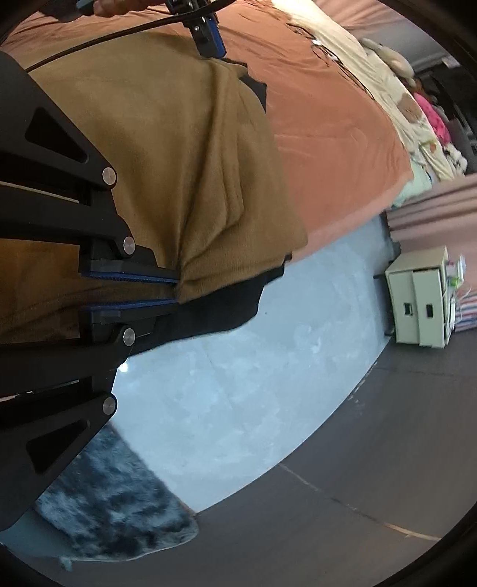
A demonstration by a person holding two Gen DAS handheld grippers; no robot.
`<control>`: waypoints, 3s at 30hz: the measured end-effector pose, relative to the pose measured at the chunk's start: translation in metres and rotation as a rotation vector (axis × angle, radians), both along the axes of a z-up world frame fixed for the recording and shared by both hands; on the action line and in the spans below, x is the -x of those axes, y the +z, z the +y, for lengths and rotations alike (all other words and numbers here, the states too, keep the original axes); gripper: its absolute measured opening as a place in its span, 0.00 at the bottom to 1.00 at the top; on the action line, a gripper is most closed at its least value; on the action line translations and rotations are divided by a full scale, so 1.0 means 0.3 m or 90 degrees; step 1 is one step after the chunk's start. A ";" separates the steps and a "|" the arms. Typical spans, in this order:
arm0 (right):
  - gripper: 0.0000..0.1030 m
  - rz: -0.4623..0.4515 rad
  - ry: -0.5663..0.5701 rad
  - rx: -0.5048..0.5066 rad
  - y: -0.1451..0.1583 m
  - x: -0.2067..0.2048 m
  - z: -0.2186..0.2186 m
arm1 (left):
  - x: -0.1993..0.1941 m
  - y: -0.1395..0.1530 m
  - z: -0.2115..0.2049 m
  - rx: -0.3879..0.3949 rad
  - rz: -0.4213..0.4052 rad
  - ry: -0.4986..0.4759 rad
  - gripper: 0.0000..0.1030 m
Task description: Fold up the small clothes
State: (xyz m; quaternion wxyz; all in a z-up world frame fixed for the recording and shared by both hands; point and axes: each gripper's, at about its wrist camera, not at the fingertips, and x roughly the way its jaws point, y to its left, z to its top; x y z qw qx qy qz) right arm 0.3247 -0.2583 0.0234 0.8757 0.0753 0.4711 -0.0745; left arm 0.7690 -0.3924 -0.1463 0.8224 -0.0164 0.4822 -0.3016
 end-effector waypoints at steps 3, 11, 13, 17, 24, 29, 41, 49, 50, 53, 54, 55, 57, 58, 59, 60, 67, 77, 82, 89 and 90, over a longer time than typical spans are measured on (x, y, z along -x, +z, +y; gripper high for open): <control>0.05 0.038 -0.050 0.061 -0.007 -0.007 -0.020 | -0.034 -0.016 -0.018 -0.010 0.005 0.013 0.31; 0.06 -0.060 -0.060 -0.019 0.157 0.240 -0.058 | -0.033 0.058 0.063 0.014 -0.015 0.049 0.31; 0.09 -0.093 -0.058 -0.026 0.197 0.343 -0.065 | -0.029 0.057 0.089 0.025 0.002 0.054 0.31; 0.57 -0.136 -0.045 -0.020 0.192 0.516 -0.043 | 0.008 0.048 0.101 0.021 0.023 0.045 0.31; 0.47 -0.174 0.006 -0.004 0.032 0.676 0.068 | 0.113 0.069 0.124 0.018 0.031 0.041 0.39; 0.34 -0.164 0.025 0.037 -0.044 0.731 0.095 | 0.193 0.078 0.119 0.013 0.035 0.025 0.39; 0.32 -0.119 -0.048 0.034 -0.161 0.808 0.028 | 0.398 0.082 0.089 0.004 0.046 -0.018 0.39; 0.35 -0.113 -0.065 0.013 -0.040 0.852 0.095 | 0.513 0.124 0.130 -0.004 0.046 -0.020 0.44; 0.35 -0.114 -0.063 0.010 -0.028 0.868 0.106 | 0.532 0.138 0.139 -0.005 0.041 -0.019 0.47; 0.35 -0.123 -0.058 0.010 0.005 0.918 0.143 | 0.593 0.189 0.164 -0.004 0.009 -0.013 0.61; 0.35 -0.126 -0.058 0.010 0.011 0.934 0.153 | 0.613 0.208 0.172 -0.001 0.001 -0.012 0.64; 0.35 -0.133 -0.058 0.010 0.033 0.953 0.165 | 0.629 0.225 0.181 0.001 -0.004 -0.011 0.67; 0.56 -0.141 -0.066 0.015 0.059 0.990 0.185 | 0.665 0.261 0.200 0.006 -0.014 -0.009 0.72; 0.65 -0.147 -0.071 0.020 0.068 1.013 0.196 | 0.686 0.281 0.211 0.007 -0.022 -0.006 0.76; 0.78 -0.156 -0.074 0.022 0.083 1.036 0.209 | 0.709 0.303 0.222 0.007 -0.033 -0.003 0.79; 0.83 -0.161 -0.075 0.021 0.089 1.053 0.221 | 0.727 0.319 0.233 0.005 -0.043 0.000 0.86; 1.00 -0.183 -0.071 0.043 0.152 1.185 0.324 | 0.885 0.452 0.334 0.005 -0.115 0.030 1.00; 1.00 -0.200 -0.054 0.032 0.192 1.351 0.435 | 1.142 0.578 0.507 0.018 -0.172 0.068 1.00; 1.00 -0.214 -0.034 0.024 0.207 1.445 0.489 | 1.274 0.611 0.572 0.022 -0.202 0.080 1.00; 1.00 -0.276 -0.022 -0.009 0.265 1.594 0.553 | 1.434 0.674 0.648 0.003 -0.228 0.079 1.00; 1.00 -0.284 -0.020 -0.009 0.266 1.621 0.565 | 1.469 0.693 0.661 0.004 -0.238 0.081 1.00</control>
